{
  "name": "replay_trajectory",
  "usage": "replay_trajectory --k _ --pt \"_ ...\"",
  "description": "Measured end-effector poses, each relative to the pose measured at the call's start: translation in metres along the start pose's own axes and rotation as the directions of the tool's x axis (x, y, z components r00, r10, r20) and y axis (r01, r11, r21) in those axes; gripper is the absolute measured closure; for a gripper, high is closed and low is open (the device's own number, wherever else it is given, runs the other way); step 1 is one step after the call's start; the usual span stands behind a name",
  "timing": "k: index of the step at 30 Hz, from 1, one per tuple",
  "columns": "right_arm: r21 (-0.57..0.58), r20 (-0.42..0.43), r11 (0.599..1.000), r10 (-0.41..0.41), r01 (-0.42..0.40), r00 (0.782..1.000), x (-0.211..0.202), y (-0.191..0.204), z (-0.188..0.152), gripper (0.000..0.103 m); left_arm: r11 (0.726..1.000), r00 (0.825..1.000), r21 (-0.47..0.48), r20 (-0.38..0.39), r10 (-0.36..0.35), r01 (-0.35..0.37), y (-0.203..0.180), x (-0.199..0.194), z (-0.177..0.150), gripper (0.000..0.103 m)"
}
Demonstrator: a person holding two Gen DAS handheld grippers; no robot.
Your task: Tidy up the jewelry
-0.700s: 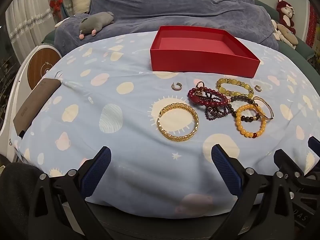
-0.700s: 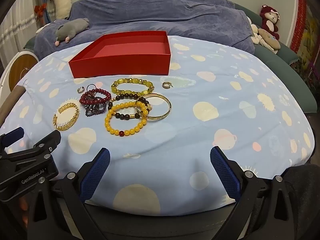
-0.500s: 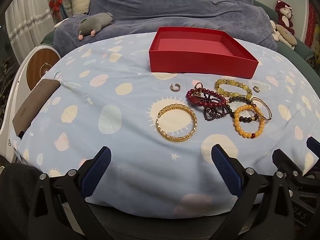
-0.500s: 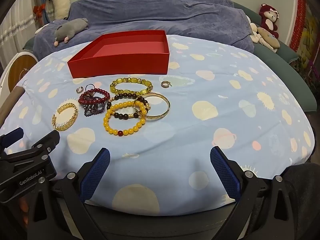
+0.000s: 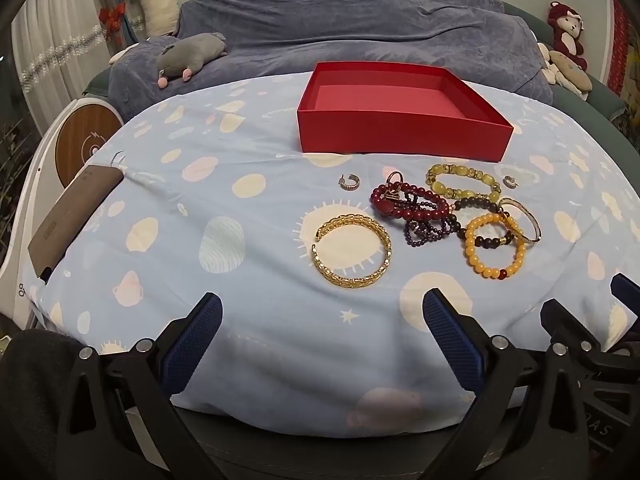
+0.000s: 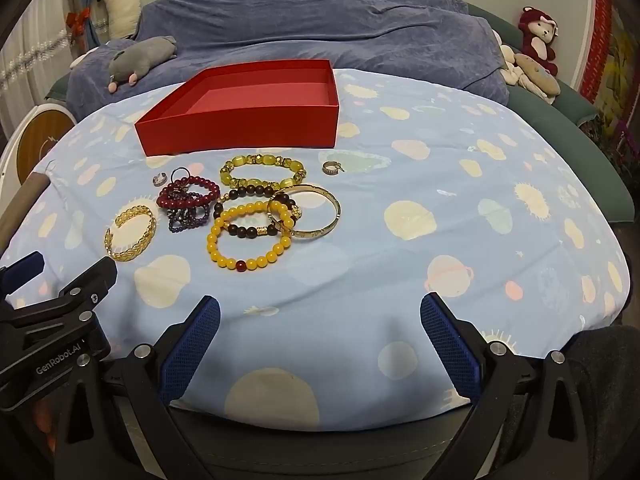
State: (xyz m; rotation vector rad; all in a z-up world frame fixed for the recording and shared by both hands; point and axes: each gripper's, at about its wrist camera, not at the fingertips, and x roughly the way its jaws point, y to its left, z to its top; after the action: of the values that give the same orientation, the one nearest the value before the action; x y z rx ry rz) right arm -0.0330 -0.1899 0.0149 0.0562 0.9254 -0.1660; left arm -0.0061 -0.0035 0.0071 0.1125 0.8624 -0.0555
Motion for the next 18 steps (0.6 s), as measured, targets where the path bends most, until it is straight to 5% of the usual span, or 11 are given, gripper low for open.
replay_trajectory --k 18 --pt "0.006 -0.006 1.0 0.003 -0.003 1.0 0.0006 -0.0014 -0.0013 0.007 1.0 1.0 0.003 0.001 -0.003 0.003 0.0015 0.002 0.0003 0.007"
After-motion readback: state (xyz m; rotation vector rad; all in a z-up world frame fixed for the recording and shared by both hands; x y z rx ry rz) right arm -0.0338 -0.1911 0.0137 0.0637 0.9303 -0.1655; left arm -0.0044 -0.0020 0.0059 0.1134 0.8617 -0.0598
